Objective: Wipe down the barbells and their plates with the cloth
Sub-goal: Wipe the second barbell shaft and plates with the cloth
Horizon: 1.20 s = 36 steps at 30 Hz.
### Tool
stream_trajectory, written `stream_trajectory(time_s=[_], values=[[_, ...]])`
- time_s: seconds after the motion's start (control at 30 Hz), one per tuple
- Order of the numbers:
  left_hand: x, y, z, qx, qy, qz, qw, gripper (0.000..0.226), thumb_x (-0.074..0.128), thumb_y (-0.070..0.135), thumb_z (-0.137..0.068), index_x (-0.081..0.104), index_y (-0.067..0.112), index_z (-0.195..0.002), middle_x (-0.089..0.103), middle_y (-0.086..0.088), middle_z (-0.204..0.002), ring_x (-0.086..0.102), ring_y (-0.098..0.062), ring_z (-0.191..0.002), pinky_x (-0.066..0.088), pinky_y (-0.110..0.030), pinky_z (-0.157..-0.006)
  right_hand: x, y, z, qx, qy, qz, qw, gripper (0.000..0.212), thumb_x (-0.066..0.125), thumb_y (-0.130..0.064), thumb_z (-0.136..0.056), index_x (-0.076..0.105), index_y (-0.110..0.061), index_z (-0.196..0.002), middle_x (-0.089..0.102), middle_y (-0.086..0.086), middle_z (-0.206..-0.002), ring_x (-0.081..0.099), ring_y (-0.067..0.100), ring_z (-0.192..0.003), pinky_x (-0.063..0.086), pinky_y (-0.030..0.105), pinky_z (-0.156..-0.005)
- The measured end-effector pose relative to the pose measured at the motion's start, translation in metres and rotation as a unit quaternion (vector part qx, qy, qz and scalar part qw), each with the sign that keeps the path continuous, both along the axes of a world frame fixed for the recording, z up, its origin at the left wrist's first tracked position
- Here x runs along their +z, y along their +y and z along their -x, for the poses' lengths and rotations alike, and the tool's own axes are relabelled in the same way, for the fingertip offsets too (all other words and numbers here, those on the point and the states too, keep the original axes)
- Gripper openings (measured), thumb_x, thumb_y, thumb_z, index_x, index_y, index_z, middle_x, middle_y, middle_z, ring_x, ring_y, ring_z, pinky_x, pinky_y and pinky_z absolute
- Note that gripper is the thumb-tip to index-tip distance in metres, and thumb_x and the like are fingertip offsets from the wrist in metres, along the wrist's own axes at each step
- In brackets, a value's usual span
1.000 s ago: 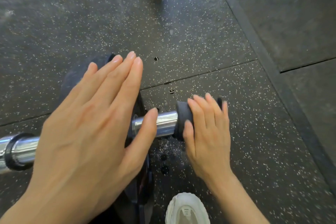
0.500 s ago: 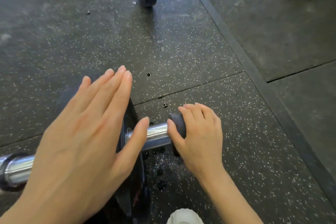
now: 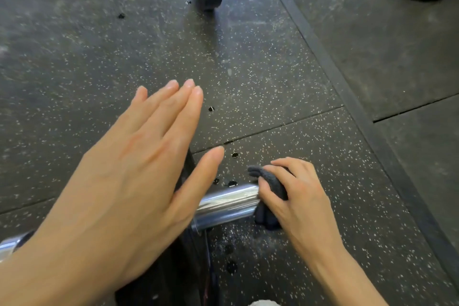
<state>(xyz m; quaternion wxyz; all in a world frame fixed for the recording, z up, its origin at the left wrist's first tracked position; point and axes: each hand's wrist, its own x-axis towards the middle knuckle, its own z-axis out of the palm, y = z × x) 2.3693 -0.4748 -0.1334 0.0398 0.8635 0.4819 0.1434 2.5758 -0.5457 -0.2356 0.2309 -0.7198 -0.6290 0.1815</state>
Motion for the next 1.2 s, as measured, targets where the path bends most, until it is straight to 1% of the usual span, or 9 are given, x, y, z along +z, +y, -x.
stream_trajectory(time_s=[0.07, 0.17, 0.33, 0.47, 0.6, 0.7, 0.87, 1.0, 1.2], values=[[0.015, 0.003, 0.0, -0.007, 0.025, 0.036, 0.999, 0.066, 0.037, 0.039, -0.099, 0.05, -0.013, -0.138, 0.051, -0.028, -0.143, 0.047, -0.047, -0.134, 0.013, -0.037, -0.116, 0.005, -0.001, -0.003, 0.035, -0.052, -0.006, 0.998, 0.023, 0.062, -0.032, -0.092, 0.071, -0.017, -0.106, 0.063, -0.009, -0.112, 0.05, 0.014, -0.121, 0.055, 0.025, -0.071], [0.032, 0.001, 0.006, -0.009, 0.073, 0.107, 0.992, 0.07, 0.03, 0.047, -0.101, 0.042, -0.003, -0.149, 0.042, -0.016, -0.155, 0.035, -0.029, -0.146, 0.011, -0.036, -0.122, 0.023, -0.003, -0.008, 0.083, -0.099, 0.012, 0.992, 0.026, 0.062, -0.028, -0.09, 0.07, -0.01, -0.106, 0.066, 0.001, -0.117, 0.05, 0.023, -0.13, 0.06, 0.031, -0.074], [0.039, 0.006, 0.0, -0.007, 0.102, 0.129, 0.986, 0.068, 0.029, 0.046, -0.1, 0.039, 0.002, -0.152, 0.035, -0.015, -0.159, 0.029, -0.031, -0.15, 0.01, -0.042, -0.122, 0.083, 0.004, -0.009, 0.144, -0.147, 0.046, 0.978, 0.028, 0.082, -0.016, -0.078, 0.07, -0.003, -0.1, 0.066, 0.011, -0.119, 0.052, 0.031, -0.132, 0.061, 0.036, -0.083], [0.056, 0.004, -0.009, -0.008, 0.085, 0.135, 0.987, 0.065, 0.032, 0.039, -0.1, 0.033, 0.004, -0.155, 0.031, -0.016, -0.161, 0.027, -0.033, -0.15, 0.013, -0.045, -0.123, 0.141, 0.019, 0.0, 0.167, -0.183, 0.071, 0.966, 0.041, 0.09, -0.008, -0.069, 0.07, 0.002, -0.104, 0.062, 0.016, -0.128, 0.047, 0.034, -0.137, 0.058, 0.034, -0.085], [0.096, 0.0, -0.014, 0.003, 0.021, 0.19, 0.982, 0.075, 0.053, 0.029, -0.098, 0.016, 0.009, -0.16, 0.038, -0.011, -0.155, 0.035, -0.031, -0.145, 0.024, -0.045, -0.122, 0.197, 0.034, 0.01, 0.182, -0.202, 0.098, 0.957, 0.052, 0.094, 0.002, -0.057, 0.069, 0.002, -0.102, 0.06, 0.016, -0.129, 0.046, 0.034, -0.138, 0.06, 0.035, -0.087], [0.137, 0.0, -0.013, 0.012, 0.015, 0.202, 0.979, 0.073, 0.06, 0.025, -0.094, 0.027, 0.006, -0.156, 0.048, -0.011, -0.142, 0.04, -0.032, -0.14, 0.028, -0.046, -0.119, 0.24, 0.042, 0.016, 0.183, -0.204, 0.109, 0.956, 0.052, 0.095, 0.003, -0.052, 0.07, 0.001, -0.097, 0.061, 0.016, -0.126, 0.048, 0.034, -0.136, 0.061, 0.035, -0.082], [0.209, 0.014, -0.005, 0.02, 0.037, 0.202, 0.979, 0.057, 0.065, 0.024, -0.092, 0.05, 0.004, -0.143, 0.055, -0.013, -0.139, 0.043, -0.036, -0.139, 0.032, -0.051, -0.119, 0.313, 0.057, 0.024, 0.164, -0.204, 0.123, 0.957, 0.049, 0.096, 0.001, -0.048, 0.07, -0.006, -0.089, 0.063, 0.015, -0.123, 0.051, 0.033, -0.134, 0.061, 0.035, -0.079], [0.261, 0.029, 0.001, 0.029, 0.042, 0.213, 0.976, 0.057, 0.063, 0.027, -0.094, 0.049, 0.004, -0.145, 0.051, -0.016, -0.146, 0.039, -0.036, -0.143, 0.026, -0.049, -0.121, 0.365, 0.069, 0.032, 0.154, -0.203, 0.113, 0.961, 0.048, 0.096, 0.002, -0.047, 0.068, -0.008, -0.085, 0.065, 0.014, -0.12, 0.054, 0.034, -0.132, 0.06, 0.034, -0.081], [0.312, 0.053, 0.004, 0.027, 0.042, 0.205, 0.977, 0.061, 0.065, 0.03, -0.094, 0.047, 0.006, -0.147, 0.048, -0.016, -0.15, 0.037, -0.036, -0.145, 0.024, -0.047, -0.12, 0.424, 0.093, 0.043, 0.145, -0.213, 0.077, 0.963, 0.045, 0.098, -0.001, -0.045, 0.068, -0.007, -0.077, 0.069, 0.015, -0.115, 0.06, 0.034, -0.125, 0.059, 0.03, -0.072]])
